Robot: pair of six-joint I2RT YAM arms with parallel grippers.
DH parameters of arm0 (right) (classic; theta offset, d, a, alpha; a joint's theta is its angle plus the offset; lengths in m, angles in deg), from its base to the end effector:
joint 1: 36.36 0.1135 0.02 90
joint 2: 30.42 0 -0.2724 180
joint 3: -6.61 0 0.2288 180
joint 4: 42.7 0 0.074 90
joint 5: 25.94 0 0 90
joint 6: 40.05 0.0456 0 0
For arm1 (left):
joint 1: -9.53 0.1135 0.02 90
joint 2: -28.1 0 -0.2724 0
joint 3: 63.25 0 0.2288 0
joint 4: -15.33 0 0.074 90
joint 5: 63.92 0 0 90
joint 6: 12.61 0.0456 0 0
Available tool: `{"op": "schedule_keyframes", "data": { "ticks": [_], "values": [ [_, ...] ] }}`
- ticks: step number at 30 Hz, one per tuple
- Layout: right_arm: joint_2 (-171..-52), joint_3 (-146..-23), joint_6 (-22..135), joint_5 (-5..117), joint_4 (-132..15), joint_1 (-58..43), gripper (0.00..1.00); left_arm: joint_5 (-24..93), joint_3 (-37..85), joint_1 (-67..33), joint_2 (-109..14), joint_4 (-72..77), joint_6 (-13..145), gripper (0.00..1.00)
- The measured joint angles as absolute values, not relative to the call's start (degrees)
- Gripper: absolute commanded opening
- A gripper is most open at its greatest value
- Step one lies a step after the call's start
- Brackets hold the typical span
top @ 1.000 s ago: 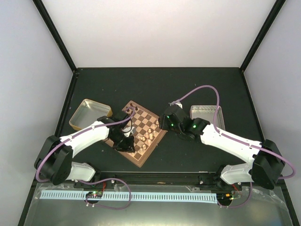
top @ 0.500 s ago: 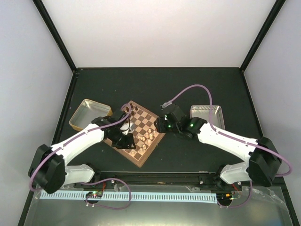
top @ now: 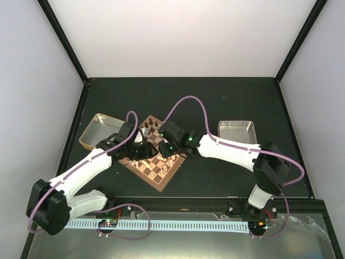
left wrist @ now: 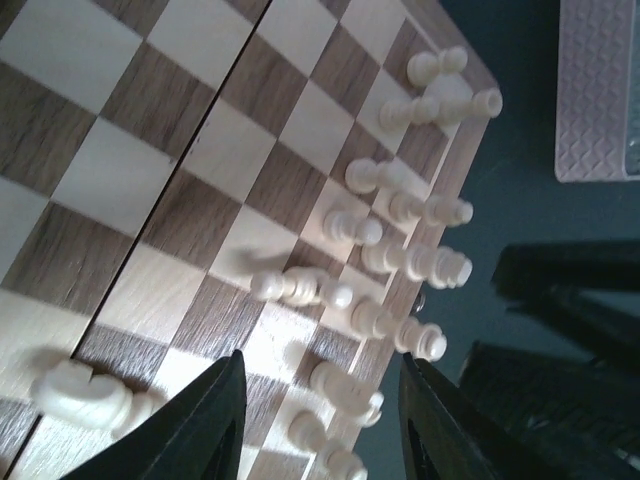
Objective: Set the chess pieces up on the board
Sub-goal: Pick up the chess piece from the chessboard.
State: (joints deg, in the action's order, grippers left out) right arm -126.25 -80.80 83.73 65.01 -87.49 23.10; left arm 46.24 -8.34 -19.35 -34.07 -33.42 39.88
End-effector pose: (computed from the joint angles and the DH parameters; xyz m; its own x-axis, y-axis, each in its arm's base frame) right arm 0.1763 0.2973 0.2552 -0.8142 -0.2861 -0.5052 -0.4853 0.8129 0.3219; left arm 0.1545 -0.1032 0.2286 -0.9547 -0.1262 -0.2695 0.0514 0.8221 -0.5671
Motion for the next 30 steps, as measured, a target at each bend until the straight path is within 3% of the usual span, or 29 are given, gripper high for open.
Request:
{"op": "schedule_keyframes", "data": {
  "ticks": [10, 30],
  "values": [
    [-128.92, -82.88, 85.48, 64.79, -92.19, 23.04, 0.14, 46.48, -11.56, -18.04, -39.84, -22.29, 35.29, 0.33],
    [-136.59, -87.34, 84.47, 63.15, -97.55, 23.41, 0.19, 47.79, -13.57, -17.78, -48.19, -15.93, 33.65, 0.33]
  ]
}}
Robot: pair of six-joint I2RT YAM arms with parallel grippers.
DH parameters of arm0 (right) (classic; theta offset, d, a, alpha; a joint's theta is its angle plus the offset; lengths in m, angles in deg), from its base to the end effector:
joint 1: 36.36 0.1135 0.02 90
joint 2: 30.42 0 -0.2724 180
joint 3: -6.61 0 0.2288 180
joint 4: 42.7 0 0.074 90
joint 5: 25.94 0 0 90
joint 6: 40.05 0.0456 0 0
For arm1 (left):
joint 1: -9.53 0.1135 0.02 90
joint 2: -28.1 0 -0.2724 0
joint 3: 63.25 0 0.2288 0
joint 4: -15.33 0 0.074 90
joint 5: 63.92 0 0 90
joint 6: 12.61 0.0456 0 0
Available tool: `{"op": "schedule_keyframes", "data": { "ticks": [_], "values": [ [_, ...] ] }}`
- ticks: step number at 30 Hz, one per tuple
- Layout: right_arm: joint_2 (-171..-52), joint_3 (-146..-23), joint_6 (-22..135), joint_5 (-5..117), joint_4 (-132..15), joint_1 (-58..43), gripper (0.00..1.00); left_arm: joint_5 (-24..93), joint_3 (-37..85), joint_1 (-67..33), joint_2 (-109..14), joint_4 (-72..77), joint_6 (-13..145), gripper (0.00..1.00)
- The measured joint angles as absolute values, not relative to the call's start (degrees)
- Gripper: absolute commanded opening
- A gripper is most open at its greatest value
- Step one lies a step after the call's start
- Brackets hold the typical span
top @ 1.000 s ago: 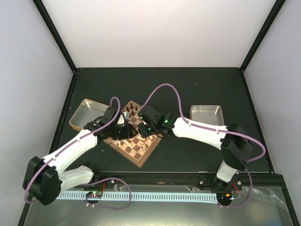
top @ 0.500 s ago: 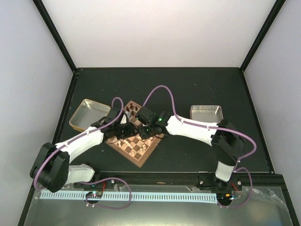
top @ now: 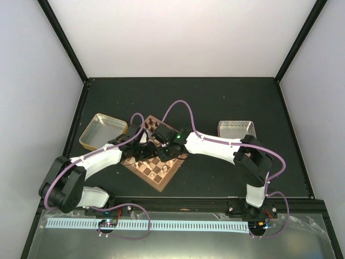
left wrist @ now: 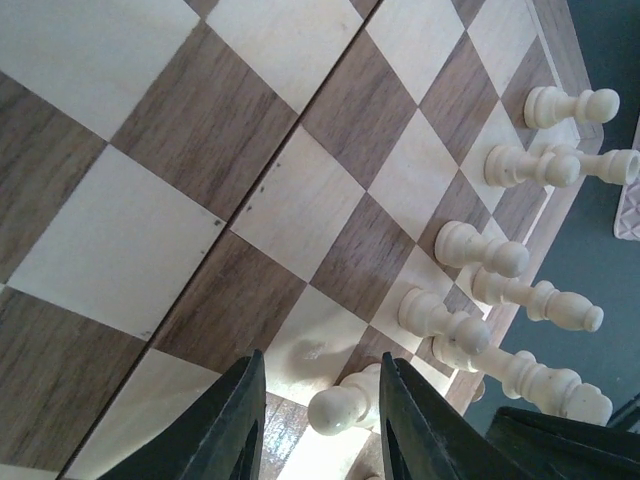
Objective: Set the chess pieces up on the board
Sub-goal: Pick up the chess piece from the chessboard.
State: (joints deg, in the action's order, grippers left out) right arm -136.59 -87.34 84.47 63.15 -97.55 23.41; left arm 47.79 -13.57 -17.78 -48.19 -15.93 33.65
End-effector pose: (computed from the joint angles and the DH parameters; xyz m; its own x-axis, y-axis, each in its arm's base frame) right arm 0.1837 0.3167 0.2166 -0.8734 -0.3734 -0.3127 -0.4516 0.8613 0.2328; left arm 0.1894 -0.1168 0.1771 -0.9592 -0.2276 -0.1677 -0.0860 0.7998 -0.5940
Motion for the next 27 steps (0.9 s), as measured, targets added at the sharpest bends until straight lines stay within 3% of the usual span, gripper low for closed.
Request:
{"op": "schedule_keyframes", "data": {
  "ticks": [27],
  "values": [
    [-140.09, -88.54, 83.64, 63.59, -98.18, 23.78, 0.11, 53.21, -15.78, -17.52, -49.7, -11.71, 31.37, 0.25]
  ]
}}
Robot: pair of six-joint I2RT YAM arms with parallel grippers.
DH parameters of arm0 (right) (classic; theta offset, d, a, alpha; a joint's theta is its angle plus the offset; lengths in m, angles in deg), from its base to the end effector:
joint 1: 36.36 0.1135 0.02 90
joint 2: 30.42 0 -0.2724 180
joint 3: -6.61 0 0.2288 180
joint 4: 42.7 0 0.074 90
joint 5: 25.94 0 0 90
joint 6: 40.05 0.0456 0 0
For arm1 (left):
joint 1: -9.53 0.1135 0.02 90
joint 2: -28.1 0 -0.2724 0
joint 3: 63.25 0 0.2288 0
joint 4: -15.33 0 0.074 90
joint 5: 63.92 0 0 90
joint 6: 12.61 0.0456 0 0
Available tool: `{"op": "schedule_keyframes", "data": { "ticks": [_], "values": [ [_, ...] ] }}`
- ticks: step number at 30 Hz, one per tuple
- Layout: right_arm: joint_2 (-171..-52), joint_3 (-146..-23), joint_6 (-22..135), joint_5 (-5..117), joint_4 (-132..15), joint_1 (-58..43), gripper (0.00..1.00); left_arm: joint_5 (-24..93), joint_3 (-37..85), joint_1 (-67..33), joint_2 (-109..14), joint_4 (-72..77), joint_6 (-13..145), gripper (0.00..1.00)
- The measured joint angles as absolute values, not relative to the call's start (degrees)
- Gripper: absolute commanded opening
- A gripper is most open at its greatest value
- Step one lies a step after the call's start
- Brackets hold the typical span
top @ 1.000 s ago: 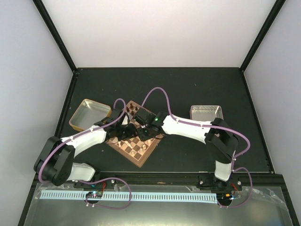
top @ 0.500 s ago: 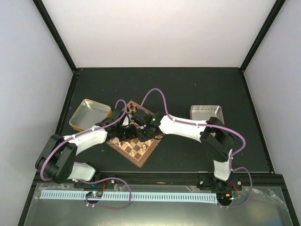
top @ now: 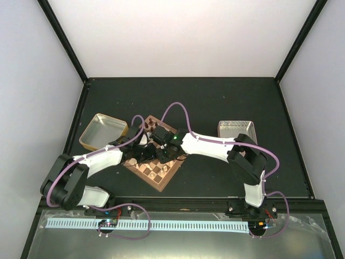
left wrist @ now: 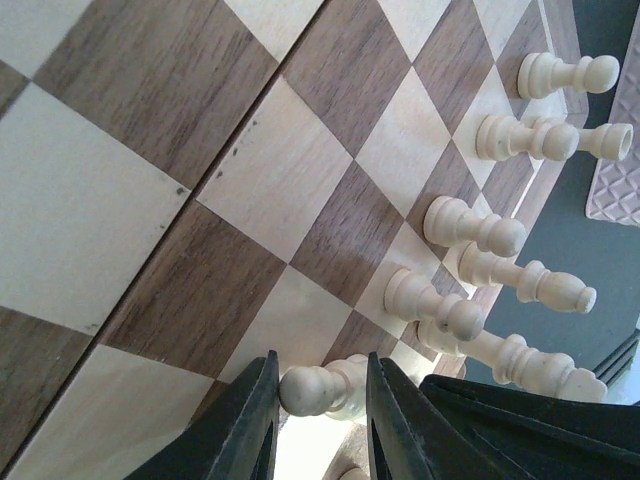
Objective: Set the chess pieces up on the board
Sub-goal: Pick up the chess piece from the chessboard.
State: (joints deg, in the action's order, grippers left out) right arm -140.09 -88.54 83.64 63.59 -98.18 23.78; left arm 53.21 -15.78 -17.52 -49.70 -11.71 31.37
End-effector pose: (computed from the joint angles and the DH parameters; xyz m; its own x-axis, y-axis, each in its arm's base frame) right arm 0.1859 0.3246 0.2003 -0.8711 -0.4033 -0.2803 -0.4632 0.8643 0.1961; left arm 0.1880 -0.1193 0.1677 -0.9697 -0.2239 -0.0981 -0.1066 0.7483 -0.6547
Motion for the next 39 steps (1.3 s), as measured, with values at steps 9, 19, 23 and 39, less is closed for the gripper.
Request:
{"op": "schedule_keyframes", "data": {
  "ticks": [9, 19, 23, 39],
  "values": [
    [-140.09, -88.54, 83.64, 63.68, -98.16, 23.82, 0.1, 53.61, -16.5, -17.43, -49.78, -10.42, 30.43, 0.19],
    [-140.09, -88.54, 83.64, 64.09, -98.14, 23.95, 0.09, 52.29, -16.48, -17.17, -50.33, -9.48, 30.13, 0.05],
    [-140.09, -88.54, 83.64, 64.22, -98.09, 24.0, 0.1, 49.91, -16.32, -17.14, -49.35, -10.75, 30.61, 0.05],
    [-138.51, -88.54, 84.26, 65.47, -96.17, 24.0, 0.27, 42.98, -15.69, -14.28, -38.35, -19.74, 33.23, 0.05]
  ]
}}
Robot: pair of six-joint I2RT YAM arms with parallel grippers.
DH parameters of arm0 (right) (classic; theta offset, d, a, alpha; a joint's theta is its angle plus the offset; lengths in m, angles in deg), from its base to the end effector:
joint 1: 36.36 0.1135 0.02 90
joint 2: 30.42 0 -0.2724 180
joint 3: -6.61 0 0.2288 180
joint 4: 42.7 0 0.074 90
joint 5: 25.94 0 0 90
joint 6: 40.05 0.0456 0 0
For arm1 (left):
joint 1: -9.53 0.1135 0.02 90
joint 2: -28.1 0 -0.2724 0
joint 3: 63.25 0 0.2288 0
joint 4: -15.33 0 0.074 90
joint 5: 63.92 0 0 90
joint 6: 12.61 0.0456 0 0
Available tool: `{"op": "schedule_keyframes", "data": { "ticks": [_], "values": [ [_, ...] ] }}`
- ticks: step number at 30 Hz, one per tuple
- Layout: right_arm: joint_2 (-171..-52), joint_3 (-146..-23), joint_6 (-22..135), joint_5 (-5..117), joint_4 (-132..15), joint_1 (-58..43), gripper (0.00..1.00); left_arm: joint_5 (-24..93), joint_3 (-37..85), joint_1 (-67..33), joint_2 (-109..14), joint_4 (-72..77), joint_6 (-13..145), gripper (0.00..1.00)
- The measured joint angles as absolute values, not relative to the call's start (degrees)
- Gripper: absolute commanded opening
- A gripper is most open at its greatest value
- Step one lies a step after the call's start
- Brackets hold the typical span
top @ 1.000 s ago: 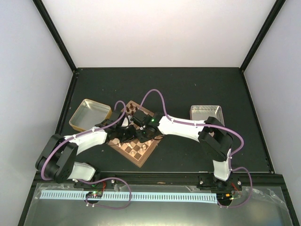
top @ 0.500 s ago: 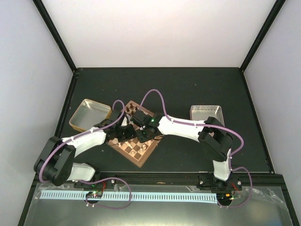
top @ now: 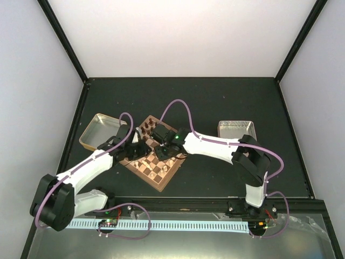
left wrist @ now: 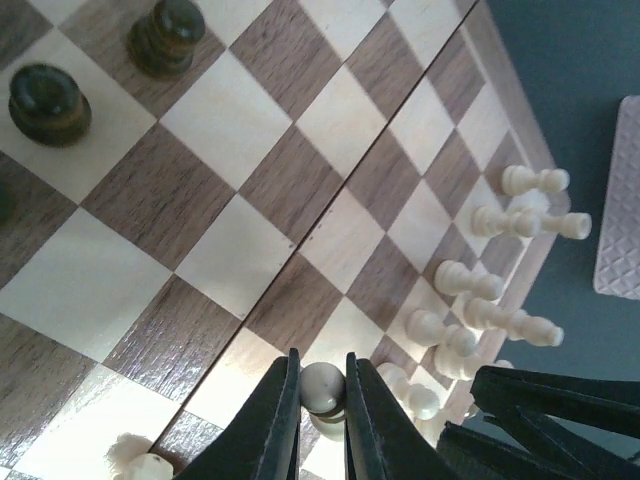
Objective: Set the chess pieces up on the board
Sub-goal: Pick up the chess piece from the chessboard, then place the chess piece on the chessboard.
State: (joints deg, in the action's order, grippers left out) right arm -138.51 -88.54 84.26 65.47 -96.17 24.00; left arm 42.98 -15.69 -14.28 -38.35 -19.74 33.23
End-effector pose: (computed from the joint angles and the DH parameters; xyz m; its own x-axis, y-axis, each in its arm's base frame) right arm 0.1866 0.3257 0.2116 -0.8614 -0.3744 -0.3433 -0.4582 0.8644 0.2069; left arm 0.1747 -0.0916 0.1940 -0.9088 -0.3276 -0.2583 -0.1260 0.8059 -0.5785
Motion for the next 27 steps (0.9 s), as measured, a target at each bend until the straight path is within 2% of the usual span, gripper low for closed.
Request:
{"op": "schedule_keyframes", "data": {
  "ticks": [4, 10, 15, 21, 24, 27],
  "values": [
    [-135.93, -88.56, 84.65, 65.75, -95.86, 24.0, 0.32, 43.35, -14.75, -13.56, -35.84, -21.33, 33.28, 0.05],
    [-128.13, -84.54, 82.18, 64.22, -90.22, 24.0, 0.49, 45.96, -12.98, -12.25, -30.61, -23.74, 33.28, 0.06],
    [-123.67, -79.6, 77.96, 59.39, -83.97, 24.0, 0.55, 50.22, -11.4, -11.57, -27.2, -24.5, 33.19, 0.06],
    [-123.74, -79.34, 74.97, 56.31, -80.45, 24.0, 0.53, 55.7, -10.95, -11.02, -24.84, -25.4, 32.34, 0.07],
    [-124.0, -79.6, 73.98, 56.22, -80.06, 24.0, 0.46, 57.91, -10.92, -10.92, -24.01, -25.79, 32.1, 0.07],
    [-124.41, -79.89, 72.91, 56.16, -80.04, 24.0, 0.34, 59.35, -10.9, -10.76, -23.49, -26.2, 31.88, 0.07]
  ]
}}
